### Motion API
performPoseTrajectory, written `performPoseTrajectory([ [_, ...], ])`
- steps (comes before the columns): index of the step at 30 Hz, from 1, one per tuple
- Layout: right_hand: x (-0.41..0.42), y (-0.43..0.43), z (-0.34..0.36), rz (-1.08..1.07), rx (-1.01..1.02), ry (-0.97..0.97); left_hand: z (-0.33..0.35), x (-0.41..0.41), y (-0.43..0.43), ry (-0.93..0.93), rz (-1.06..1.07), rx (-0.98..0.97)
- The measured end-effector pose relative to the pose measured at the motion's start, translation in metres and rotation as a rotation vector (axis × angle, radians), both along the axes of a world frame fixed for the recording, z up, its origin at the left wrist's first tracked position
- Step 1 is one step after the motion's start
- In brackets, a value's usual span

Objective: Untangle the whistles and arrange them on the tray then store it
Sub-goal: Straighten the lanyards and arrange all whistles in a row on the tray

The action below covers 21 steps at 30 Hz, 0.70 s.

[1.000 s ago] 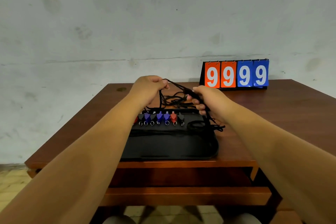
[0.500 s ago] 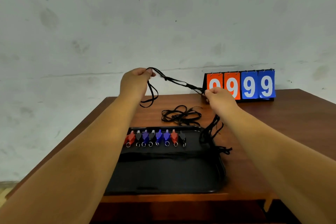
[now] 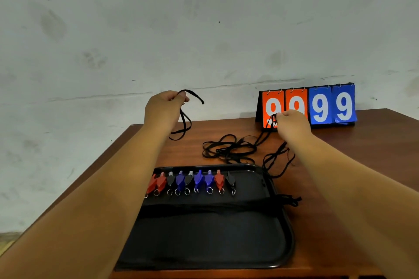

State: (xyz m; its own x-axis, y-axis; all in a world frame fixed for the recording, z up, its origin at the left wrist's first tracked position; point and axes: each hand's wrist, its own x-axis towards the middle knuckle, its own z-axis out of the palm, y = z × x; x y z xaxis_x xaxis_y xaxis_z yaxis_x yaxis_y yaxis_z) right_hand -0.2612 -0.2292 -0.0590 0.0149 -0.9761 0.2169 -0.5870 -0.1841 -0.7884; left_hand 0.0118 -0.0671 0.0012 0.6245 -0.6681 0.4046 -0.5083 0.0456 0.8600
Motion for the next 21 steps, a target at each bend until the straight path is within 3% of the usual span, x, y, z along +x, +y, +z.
performPoseTrajectory([
  [5, -0.001, 0.008, -0.004, 0.076, 0.136, 0.115, -0.005, -0.011, 0.006, -0.032, -0.106, 0.112],
  [8, 0.0, 0.024, 0.002, 0.139, 0.055, 0.123, -0.006, -0.029, 0.015, -0.114, -0.193, 0.204],
  [11, 0.009, 0.054, 0.021, 0.323, 0.017, 0.011, -0.004, -0.047, 0.02, -0.17, -0.24, 0.264],
  [14, 0.017, 0.087, 0.041, 0.543, 0.142, -0.202, -0.002, -0.062, 0.023, -0.206, -0.258, 0.298],
  [21, 0.013, 0.134, 0.052, 0.666, 0.14, -0.136, 0.009, -0.073, 0.057, -0.29, -0.255, 0.329],
])
